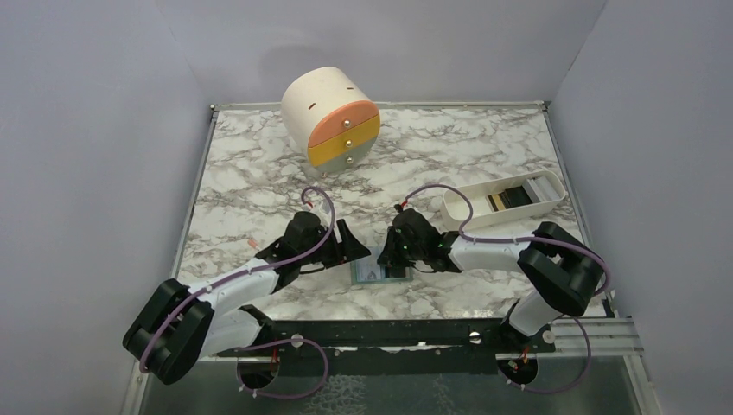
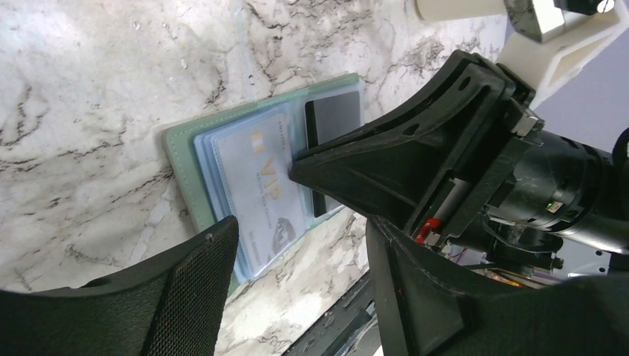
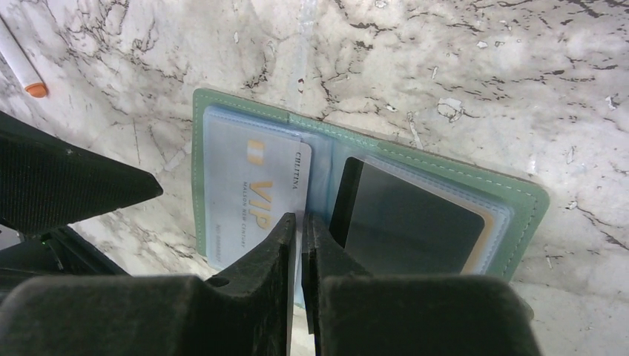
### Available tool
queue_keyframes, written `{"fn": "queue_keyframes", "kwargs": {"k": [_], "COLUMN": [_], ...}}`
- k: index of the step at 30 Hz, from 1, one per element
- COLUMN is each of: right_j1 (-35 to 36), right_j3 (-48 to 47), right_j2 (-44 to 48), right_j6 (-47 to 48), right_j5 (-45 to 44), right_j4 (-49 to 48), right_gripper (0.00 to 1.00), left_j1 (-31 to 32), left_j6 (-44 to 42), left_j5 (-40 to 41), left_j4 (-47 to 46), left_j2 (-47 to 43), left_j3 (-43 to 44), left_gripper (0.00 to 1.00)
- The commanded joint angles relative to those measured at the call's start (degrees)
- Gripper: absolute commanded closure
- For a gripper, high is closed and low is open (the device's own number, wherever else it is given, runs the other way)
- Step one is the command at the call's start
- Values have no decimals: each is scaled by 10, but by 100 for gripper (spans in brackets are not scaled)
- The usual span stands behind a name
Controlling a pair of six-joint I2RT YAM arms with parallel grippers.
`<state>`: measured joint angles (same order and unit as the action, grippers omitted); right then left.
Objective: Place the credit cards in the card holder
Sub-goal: Insert the credit card into the card holder.
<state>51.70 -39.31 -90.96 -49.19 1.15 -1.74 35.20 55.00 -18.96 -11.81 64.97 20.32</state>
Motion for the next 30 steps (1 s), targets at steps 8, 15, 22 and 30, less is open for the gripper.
{"fn": "queue_keyframes", "kwargs": {"k": [8,15,22,30], "right_j1": [3,3,3,3], "right_j3": [19,22,24,28], "right_j2": [-11,-18,-18,-22], "right_j6": [1,-1,-2,-3], "right_j5": [-24,-17,-16,-13], "right_j4": [15,3,1,-7], "right_gripper": [99,99,99,99], "left_j1": [-6,-6,-6,-6], "left_j6": [2,-3,-4,1], "left_j5": [-22,-22,-22,-32], "left_j4": [-71,-81,-82,-100], "left_j2": [52,62,79,83], "left_j3": [-4,-1,-1,-1], "left_gripper": [34,34,34,34]}}
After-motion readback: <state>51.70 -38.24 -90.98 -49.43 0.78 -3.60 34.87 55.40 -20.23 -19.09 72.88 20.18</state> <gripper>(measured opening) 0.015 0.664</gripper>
